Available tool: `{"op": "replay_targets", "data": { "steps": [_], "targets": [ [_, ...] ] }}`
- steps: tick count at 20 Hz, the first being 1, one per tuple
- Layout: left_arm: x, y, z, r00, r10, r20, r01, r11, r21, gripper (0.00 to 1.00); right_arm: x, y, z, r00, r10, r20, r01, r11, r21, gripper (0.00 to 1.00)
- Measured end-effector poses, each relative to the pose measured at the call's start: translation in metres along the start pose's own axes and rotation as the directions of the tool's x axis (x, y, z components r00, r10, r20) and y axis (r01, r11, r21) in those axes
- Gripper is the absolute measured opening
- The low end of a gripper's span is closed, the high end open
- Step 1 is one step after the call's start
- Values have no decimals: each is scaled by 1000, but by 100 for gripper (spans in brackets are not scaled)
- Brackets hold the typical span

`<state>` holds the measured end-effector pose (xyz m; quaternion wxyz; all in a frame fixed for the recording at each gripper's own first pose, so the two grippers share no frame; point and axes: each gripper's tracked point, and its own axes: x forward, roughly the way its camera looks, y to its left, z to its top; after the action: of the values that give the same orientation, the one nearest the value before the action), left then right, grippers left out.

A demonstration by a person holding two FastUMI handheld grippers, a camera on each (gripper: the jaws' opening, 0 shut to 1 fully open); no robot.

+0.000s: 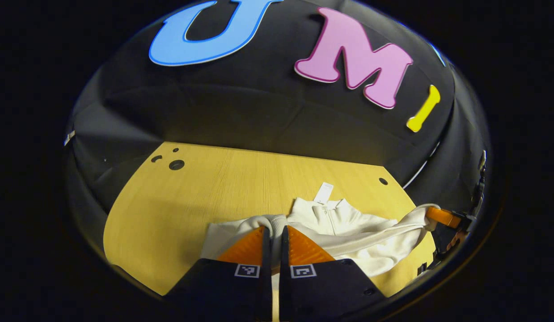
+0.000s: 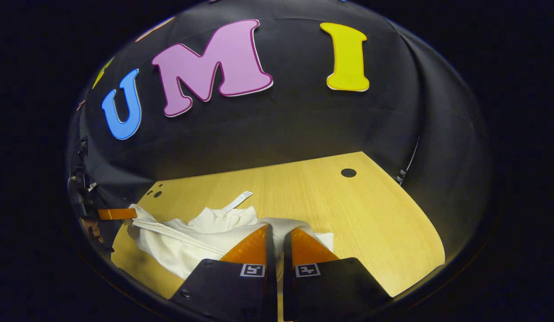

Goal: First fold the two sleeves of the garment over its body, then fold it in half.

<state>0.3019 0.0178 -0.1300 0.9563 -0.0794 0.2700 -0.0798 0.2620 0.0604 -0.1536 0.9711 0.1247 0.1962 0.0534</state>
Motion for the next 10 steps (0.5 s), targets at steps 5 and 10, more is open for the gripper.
{"op": "replay_targets", "data": {
  "steps": [5,10],
  "targets": [
    [50,9,-12,996,64,-58,-63,998,28,11,55,-8,-23,996,-46,-73,47,999,15,10],
    [89,20,-37,984,108,-142,-105,994,29,11,93,-14,-61,984,-70,-167,66,997,-30,10]
  ]
}}
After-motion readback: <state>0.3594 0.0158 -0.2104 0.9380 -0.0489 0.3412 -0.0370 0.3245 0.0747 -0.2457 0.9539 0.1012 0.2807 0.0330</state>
